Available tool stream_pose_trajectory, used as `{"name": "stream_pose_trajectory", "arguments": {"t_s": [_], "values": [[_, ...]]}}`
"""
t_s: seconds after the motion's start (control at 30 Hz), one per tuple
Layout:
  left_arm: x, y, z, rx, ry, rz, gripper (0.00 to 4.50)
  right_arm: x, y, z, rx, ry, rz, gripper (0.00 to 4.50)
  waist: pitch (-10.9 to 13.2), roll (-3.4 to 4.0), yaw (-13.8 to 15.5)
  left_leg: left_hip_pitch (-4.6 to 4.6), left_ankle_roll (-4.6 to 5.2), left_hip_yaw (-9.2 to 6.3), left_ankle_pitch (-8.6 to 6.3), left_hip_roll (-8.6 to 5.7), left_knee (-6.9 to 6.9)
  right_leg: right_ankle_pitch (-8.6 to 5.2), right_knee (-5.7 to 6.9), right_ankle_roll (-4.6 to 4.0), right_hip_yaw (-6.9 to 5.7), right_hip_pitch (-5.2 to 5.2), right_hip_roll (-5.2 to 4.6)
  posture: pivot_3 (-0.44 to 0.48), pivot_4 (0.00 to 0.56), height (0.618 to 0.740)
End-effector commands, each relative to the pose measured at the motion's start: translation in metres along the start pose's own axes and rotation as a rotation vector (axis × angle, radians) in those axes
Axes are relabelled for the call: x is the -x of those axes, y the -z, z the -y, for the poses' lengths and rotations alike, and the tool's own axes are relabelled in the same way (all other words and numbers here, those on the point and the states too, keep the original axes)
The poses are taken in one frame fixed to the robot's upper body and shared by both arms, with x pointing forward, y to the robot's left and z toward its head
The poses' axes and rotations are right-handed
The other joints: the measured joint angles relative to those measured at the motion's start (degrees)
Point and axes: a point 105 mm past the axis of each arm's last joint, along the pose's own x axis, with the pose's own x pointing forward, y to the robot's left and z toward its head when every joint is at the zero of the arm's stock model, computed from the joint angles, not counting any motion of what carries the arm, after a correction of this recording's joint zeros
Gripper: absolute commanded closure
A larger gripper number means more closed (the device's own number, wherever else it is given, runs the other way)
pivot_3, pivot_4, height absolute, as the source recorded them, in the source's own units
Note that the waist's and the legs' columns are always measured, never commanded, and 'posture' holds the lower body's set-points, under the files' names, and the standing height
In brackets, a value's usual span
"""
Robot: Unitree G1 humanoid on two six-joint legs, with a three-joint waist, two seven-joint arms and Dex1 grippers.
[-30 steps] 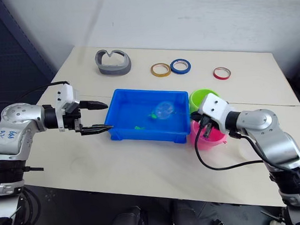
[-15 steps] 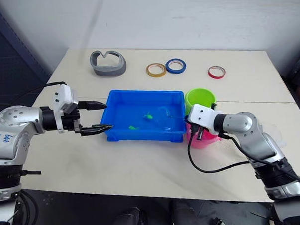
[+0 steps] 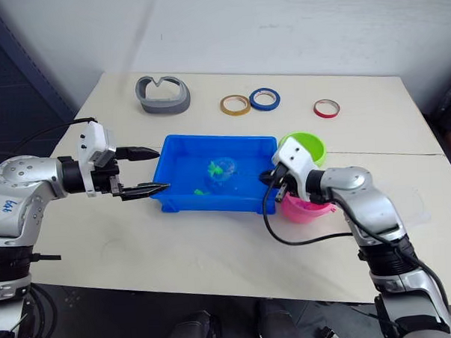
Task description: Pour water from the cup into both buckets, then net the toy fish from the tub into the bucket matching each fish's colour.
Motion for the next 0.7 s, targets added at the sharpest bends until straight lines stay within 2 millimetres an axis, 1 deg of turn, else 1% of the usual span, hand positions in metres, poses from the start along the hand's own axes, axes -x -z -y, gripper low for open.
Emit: {"name": "stream_pose_trajectory", "arguments": {"t_s": [0.03, 0.13, 0.23, 0.37, 0.43, 0.5, 0.6, 0.7], "values": [[0.0, -0.016, -0.007, -0.034, -0.022, 0.067, 0.06, 0.01, -0.019, -0.002, -0.028, 0.003, 0.057, 4.5, 0.0, 0.0, 0.02, 0.0, 0.0, 0.0, 0.0, 0.0, -0.01, 0.0, -0.01, 0.0, 0.0, 0.0, 0.0, 0.0, 0.15, 0.74], [-0.008, -0.025, -0.013, -0.021, -0.023, 0.127, 0.06, 0.022, -0.023, 0.001, 0.022, 0.039, 0.069, 4.5, 0.0, 0.0, 0.08, -0.02, 0.01, 0.0, 0.0, 0.0, 0.0, 0.0, -0.03, 0.0, 0.0, 0.0, 0.0, 0.0, 0.15, 0.74], [-0.017, -0.035, -0.015, -0.008, 0.0, 0.179, 0.06, 0.039, -0.026, 0.002, 0.091, 0.075, 0.086, 4.5, 0.0, -0.01, 0.5, -0.05, 0.03, -0.01, -0.02, -0.01, -0.01, 0.0, -0.09, 0.0, -0.03, 0.0, 0.0, 0.0, 0.15, 0.74], [-0.035, -0.043, -0.014, -0.032, 0.072, 0.197, 0.06, 0.075, -0.027, 0.008, 0.095, 0.172, 0.116, 4.5, 0.0, -0.01, 0.95, -0.1, 0.05, -0.01, -0.03, -0.02, -0.03, 0.01, -0.13, 0.01, -0.03, 0.0, 0.0, 0.0, 0.15, 0.74], [-0.04, -0.046, -0.014, -0.037, 0.094, 0.208, 0.06, 0.087, -0.028, 0.01, 0.098, 0.213, 0.121, 4.5, 0.0, -0.01, 1.11, -0.09, 0.05, 0.0, -0.03, -0.02, -0.01, 0.01, -0.11, 0.01, -0.02, -0.01, 0.0, 0.0, 0.15, 0.74], [-0.05, -0.052, -0.014, -0.046, 0.132, 0.226, 0.06, 0.108, -0.028, 0.018, 0.106, 0.303, 0.116, 4.5, 0.0, -0.01, 1.25, -0.07, 0.04, 0.02, -0.02, -0.02, 0.0, 0.01, -0.1, 0.01, 0.0, -0.01, 0.01, 0.0, 0.15, 0.74], [-0.063, -0.057, -0.014, -0.062, 0.177, 0.244, 0.06, 0.132, -0.027, 0.029, 0.137, 0.42, 0.087, 4.5, 0.0, -0.01, 1.43, -0.07, 0.03, 0.01, -0.02, -0.02, -0.01, 0.01, -0.1, 0.01, -0.01, -0.01, 0.02, 0.0, 0.15, 0.74], [-0.072, -0.061, -0.014, -0.075, 0.205, 0.26, 0.06, 0.146, -0.02, 0.039, 0.225, 0.502, 0.015, 4.5, 0.0, -0.01, 1.38, -0.06, 0.03, 0.03, -0.02, -0.02, -0.02, 0.01, -0.12, 0.01, 0.01, 0.0, 0.03, 0.0, 0.15, 0.74]]}}
